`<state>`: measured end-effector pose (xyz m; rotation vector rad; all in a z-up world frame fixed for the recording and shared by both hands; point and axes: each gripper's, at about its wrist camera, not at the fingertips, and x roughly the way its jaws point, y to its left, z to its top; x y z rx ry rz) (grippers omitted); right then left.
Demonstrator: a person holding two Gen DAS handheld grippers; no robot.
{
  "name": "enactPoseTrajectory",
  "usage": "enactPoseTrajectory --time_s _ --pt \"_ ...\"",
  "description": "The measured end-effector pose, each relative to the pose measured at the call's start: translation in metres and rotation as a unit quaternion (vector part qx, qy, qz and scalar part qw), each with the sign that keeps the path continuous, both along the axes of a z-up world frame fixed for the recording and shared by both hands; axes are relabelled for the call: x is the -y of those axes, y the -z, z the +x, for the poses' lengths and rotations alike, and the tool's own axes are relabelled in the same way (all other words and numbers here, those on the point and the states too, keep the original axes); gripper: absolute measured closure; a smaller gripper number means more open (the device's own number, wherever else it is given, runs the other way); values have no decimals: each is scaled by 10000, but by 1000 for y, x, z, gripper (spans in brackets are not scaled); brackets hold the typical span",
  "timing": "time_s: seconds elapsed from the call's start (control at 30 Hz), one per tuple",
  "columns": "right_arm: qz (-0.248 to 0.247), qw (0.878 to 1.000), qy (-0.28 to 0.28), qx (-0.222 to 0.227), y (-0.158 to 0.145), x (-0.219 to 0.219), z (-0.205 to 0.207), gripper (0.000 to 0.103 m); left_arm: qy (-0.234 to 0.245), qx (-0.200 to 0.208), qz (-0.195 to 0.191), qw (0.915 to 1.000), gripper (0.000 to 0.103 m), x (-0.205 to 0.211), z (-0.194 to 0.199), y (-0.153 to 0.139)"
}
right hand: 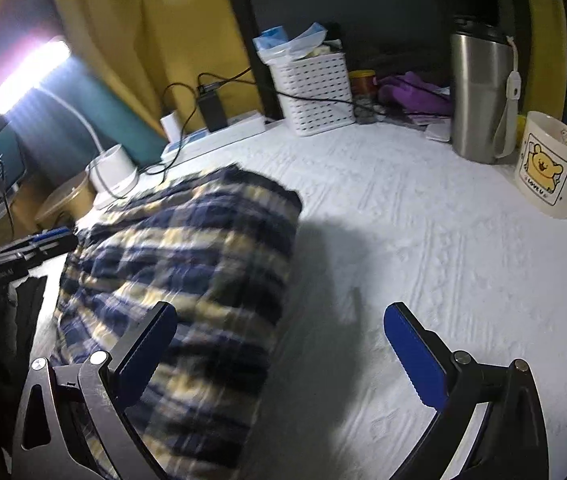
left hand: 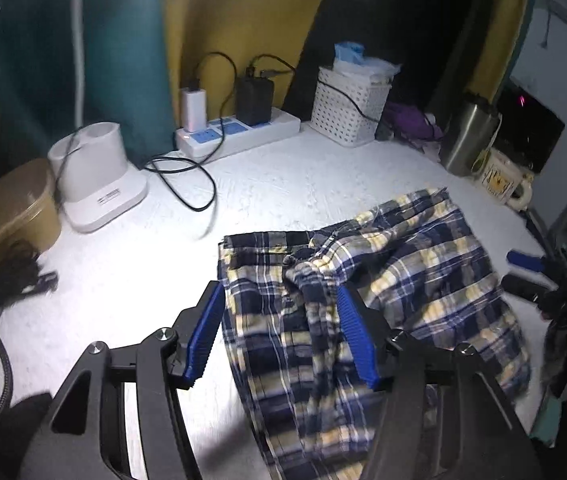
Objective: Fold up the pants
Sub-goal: 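Lift the gripped waistband with the left tool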
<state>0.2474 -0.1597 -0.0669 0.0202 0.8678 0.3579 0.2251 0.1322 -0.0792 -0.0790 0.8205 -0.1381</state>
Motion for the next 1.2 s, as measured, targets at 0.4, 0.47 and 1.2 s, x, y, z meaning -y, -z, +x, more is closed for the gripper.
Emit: enactPoseTrajectory --time_s 0.4,0.47,1.2 --pt "13 10000 8 -84 7 -1 26 7 358 -32 130 9993 45 15 24 11" --pt "29 9999 -6 -97 8 -1 30 7 381 -61 137 9992 45 17 26 13" --pt "-3 9996 -276 83 6 -28 60 21 386 336 482 9975 86 24 39 -27"
